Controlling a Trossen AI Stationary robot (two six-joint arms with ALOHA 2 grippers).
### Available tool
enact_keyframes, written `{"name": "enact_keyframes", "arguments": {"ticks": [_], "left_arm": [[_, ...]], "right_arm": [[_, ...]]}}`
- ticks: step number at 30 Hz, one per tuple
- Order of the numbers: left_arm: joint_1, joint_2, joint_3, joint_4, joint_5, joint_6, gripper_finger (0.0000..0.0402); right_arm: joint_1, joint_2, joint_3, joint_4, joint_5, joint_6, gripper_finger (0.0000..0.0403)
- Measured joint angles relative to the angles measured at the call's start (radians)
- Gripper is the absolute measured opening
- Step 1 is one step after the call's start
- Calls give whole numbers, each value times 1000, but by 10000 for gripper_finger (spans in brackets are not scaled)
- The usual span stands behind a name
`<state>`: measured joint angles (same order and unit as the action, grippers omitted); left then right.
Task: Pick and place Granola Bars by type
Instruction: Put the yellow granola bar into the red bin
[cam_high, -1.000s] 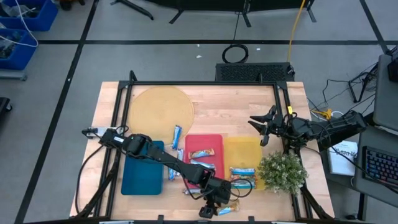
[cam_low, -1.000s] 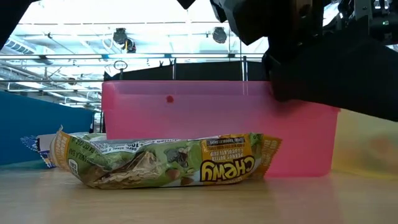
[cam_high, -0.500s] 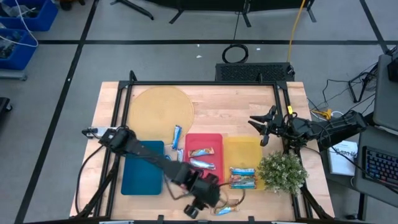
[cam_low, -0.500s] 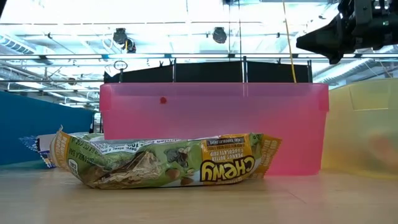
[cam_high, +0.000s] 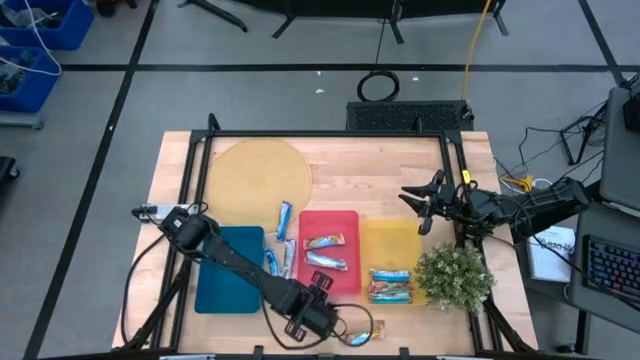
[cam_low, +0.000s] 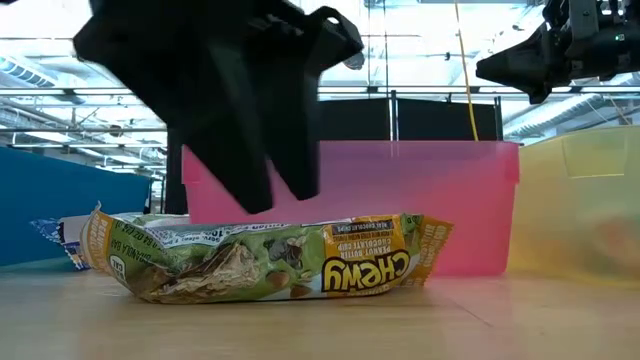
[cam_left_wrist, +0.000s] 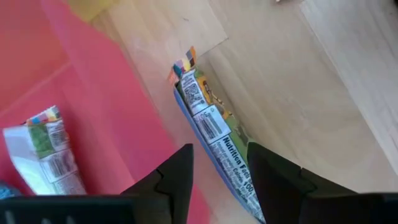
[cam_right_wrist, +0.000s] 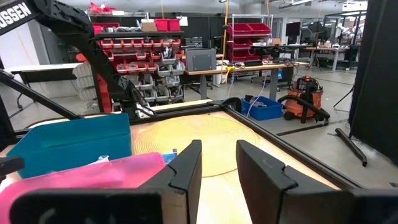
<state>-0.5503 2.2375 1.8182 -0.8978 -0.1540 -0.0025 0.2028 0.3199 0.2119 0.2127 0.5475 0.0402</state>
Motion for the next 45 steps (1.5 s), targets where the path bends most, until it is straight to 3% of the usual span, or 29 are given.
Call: {"name": "enact_keyframes", "arguments": {"ticks": [6, 20, 26, 34, 41, 45], "left_arm": [[1, -5, -30, 18, -11, 0, 155], [20, 2, -47, 3, 127, -79, 157], [-8, 9, -1, -138, 107, -66, 148], [-33, 8, -1, -156, 83, -113, 146], [-32, 5, -1, -156, 182, -111, 99], [-23, 5, -1, -155, 183, -110, 58]], "right_arm": [[0, 0, 0, 0, 0, 0, 91], [0, -1, 0, 0, 0, 1, 91], [0, -1, -1, 0, 1, 1, 91], [0, -1, -1, 0, 1, 1, 91], [0, -1, -1, 2, 1, 1, 91], [0, -1, -1, 2, 1, 1, 91]]}}
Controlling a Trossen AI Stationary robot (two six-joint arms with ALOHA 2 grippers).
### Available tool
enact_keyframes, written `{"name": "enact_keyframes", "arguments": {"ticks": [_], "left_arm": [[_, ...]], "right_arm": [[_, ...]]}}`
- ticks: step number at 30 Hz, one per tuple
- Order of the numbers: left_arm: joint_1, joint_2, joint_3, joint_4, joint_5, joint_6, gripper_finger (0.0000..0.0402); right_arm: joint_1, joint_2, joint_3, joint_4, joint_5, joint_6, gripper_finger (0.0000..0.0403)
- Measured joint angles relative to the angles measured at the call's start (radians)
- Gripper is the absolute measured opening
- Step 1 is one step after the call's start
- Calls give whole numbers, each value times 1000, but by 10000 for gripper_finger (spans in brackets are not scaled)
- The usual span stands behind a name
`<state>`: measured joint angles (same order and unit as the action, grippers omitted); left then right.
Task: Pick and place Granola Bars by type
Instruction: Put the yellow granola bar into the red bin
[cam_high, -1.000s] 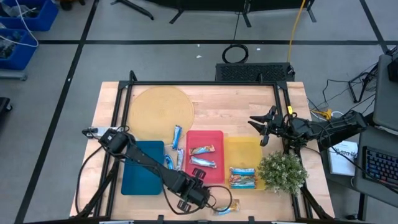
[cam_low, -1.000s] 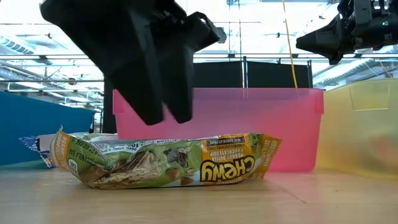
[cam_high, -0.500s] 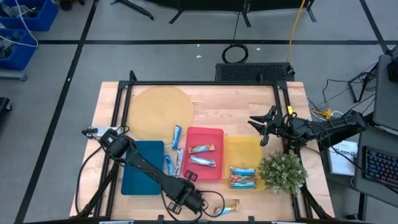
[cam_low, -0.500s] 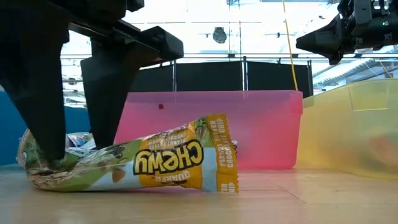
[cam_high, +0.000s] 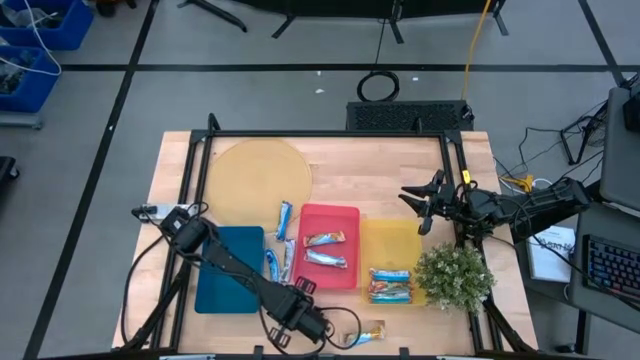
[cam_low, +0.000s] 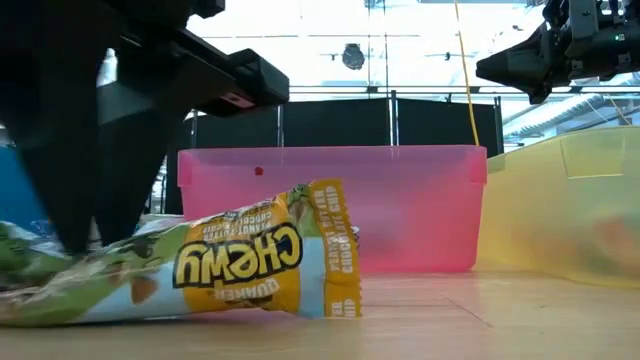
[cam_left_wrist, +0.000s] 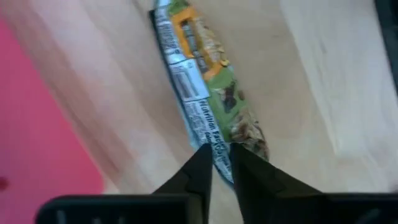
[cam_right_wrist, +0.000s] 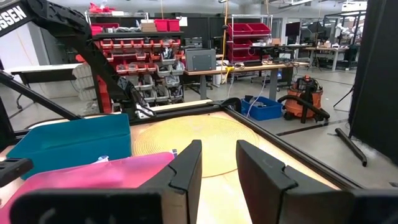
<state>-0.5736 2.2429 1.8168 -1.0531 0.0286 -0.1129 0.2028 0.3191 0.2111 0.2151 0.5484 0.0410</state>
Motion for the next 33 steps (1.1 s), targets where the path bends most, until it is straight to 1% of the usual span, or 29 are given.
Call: {"name": "enact_keyframes", "arguments": {"ticks": [4, 5, 7, 10, 17, 21, 26, 30, 33], "left_arm": [[8, -1, 0, 1, -1, -4, 13], [8, -1, 0, 0, -1, -12, 7], [9, -2, 1, -7, 16, -30, 9], [8, -2, 1, -39, 44, -44, 37], [2, -2, 3, -70, 23, -108, 143], [0, -15, 7, -114, 90, -156, 191], [-22, -13, 7, -142, 126, -201, 216], [-35, -13, 7, -133, 132, -200, 220], [-35, -13, 7, -115, 127, -199, 215]], "right_arm": [[0, 0, 0, 1, 0, 0, 91], [0, 0, 0, 1, 0, 0, 91], [0, 0, 0, 1, 0, 0, 91], [0, 0, 0, 1, 0, 0, 91], [0, 0, 0, 0, 0, 0, 91], [0, 0, 0, -1, 0, 0, 91], [0, 0, 0, -2, 0, 0, 91], [0, 0, 0, -2, 0, 1, 91], [0, 0, 0, -2, 0, 4, 91]]}}
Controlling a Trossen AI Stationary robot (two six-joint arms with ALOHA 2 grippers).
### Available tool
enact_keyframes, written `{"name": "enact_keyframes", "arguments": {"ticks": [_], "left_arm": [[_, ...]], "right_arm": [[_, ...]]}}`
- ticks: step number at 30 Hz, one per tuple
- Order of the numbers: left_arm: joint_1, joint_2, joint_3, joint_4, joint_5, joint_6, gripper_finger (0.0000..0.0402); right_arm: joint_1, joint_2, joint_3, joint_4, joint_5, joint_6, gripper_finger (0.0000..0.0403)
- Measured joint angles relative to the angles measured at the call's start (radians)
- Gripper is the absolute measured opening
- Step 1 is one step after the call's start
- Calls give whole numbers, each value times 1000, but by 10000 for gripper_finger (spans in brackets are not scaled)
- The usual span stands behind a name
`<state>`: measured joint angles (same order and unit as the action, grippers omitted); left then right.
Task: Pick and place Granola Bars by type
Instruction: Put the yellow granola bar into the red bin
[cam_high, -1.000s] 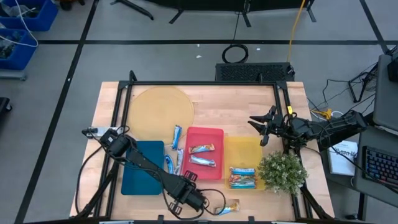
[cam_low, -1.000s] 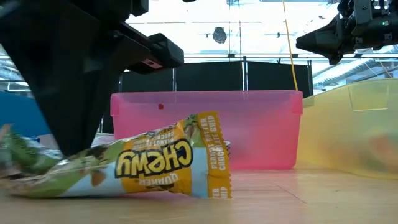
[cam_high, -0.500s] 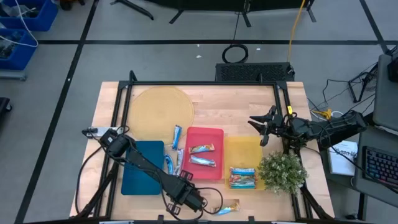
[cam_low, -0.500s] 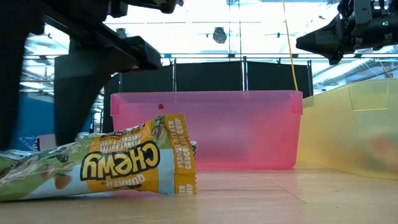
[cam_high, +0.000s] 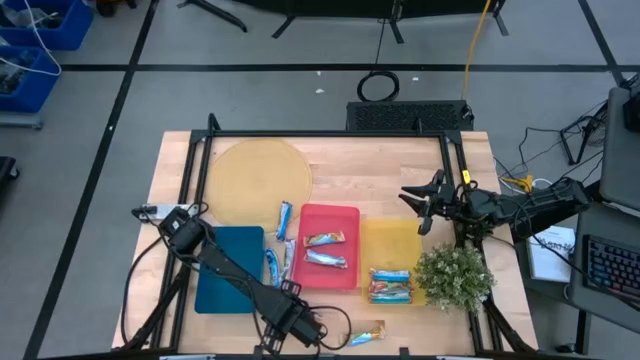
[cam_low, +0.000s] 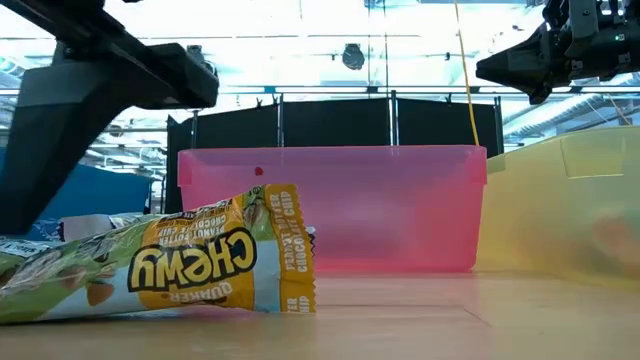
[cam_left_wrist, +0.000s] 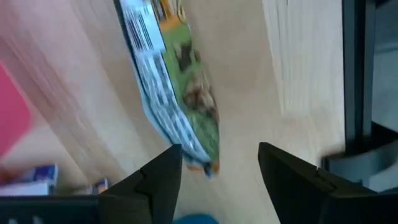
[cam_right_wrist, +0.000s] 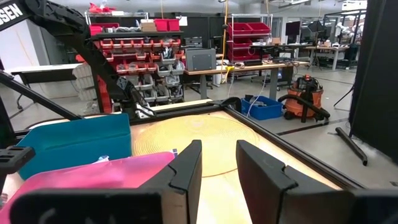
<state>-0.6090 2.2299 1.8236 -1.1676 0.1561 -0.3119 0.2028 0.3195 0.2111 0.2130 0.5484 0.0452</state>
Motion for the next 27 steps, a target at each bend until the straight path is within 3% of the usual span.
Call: {"name": "enact_keyframes", "arguments": {"ticks": [14, 17, 22, 27], "left_arm": [[27, 2, -57, 21, -25, 6, 161], [33, 2, -57, 20, -25, 2, 128], [27, 2, -57, 21, -27, 35, 31], [-8, 2, -41, 11, -128, 79, 23]], "right_arm": [[0, 0, 0, -1, 0, 0, 91], [0, 0, 0, -1, 0, 0, 91], [0, 0, 0, -2, 0, 0, 91], [0, 0, 0, -9, 0, 7, 91]]}}
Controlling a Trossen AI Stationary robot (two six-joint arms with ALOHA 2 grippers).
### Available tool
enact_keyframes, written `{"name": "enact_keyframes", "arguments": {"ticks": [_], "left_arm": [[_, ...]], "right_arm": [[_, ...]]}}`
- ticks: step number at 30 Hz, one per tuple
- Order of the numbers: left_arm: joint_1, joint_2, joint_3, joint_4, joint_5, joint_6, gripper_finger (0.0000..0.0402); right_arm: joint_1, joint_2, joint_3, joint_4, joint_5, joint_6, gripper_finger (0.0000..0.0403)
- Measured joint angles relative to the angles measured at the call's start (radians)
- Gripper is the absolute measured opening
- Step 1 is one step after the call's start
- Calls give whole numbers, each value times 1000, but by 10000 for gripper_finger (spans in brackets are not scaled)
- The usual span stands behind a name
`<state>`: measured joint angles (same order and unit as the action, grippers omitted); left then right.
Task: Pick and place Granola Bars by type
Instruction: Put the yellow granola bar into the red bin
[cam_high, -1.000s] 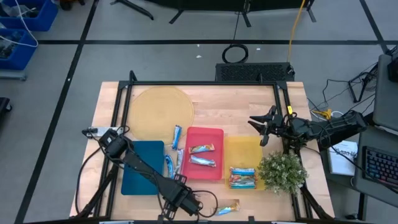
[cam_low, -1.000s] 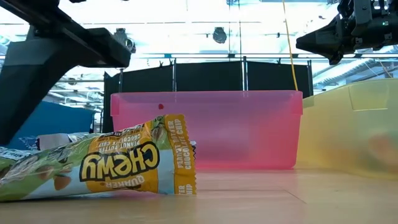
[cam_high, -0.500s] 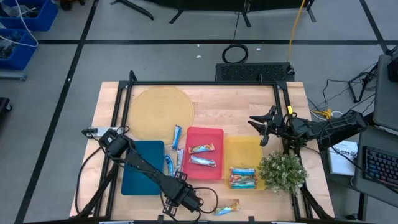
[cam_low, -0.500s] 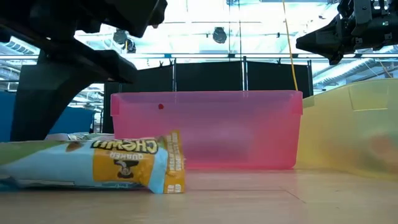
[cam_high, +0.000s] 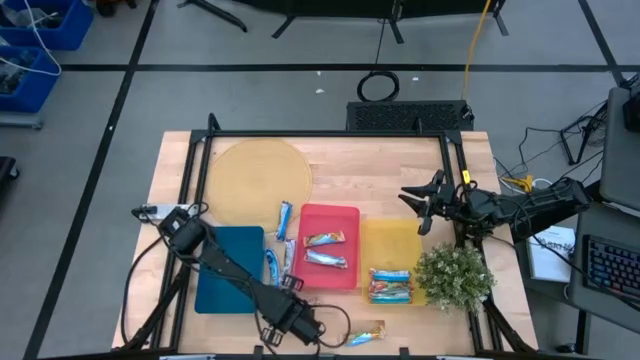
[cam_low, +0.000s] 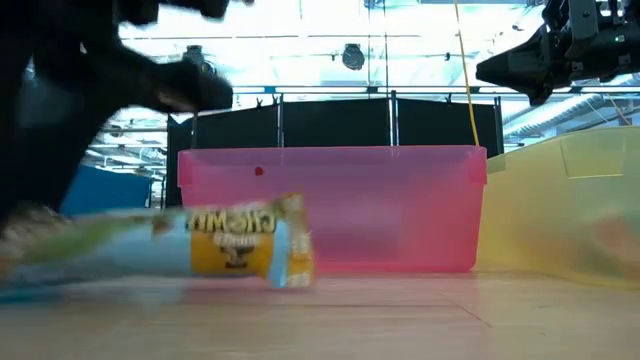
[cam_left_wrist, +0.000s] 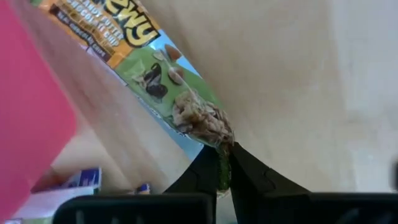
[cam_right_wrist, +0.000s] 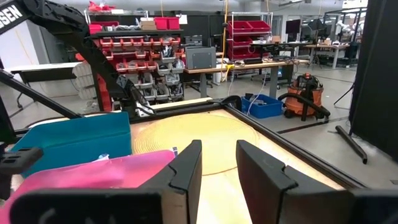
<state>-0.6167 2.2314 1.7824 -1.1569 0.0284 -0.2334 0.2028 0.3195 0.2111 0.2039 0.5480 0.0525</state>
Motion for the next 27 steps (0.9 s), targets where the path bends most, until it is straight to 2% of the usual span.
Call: {"name": "enact_keyframes", "arguments": {"ticks": [5, 9, 14, 17, 22, 27], "left_arm": [[-36, -62, 57, 2, -92, 6, 20], [-56, -175, 68, 26, -231, 6, 20], [11, -298, 69, 34, -373, 116, 18], [98, -311, 62, 37, -370, 204, 18], [268, -283, 58, -55, -266, 334, 18], [422, -261, 56, -121, -256, 420, 17]], "right_arm": [[0, 0, 0, -10, 0, 14, 91], [0, 0, 0, -8, 0, 15, 91], [0, 0, 0, 1, 0, 14, 91], [0, 0, 0, 2, 0, 15, 91], [0, 0, 0, 2, 0, 28, 91], [0, 0, 0, -5, 0, 41, 91]]}}
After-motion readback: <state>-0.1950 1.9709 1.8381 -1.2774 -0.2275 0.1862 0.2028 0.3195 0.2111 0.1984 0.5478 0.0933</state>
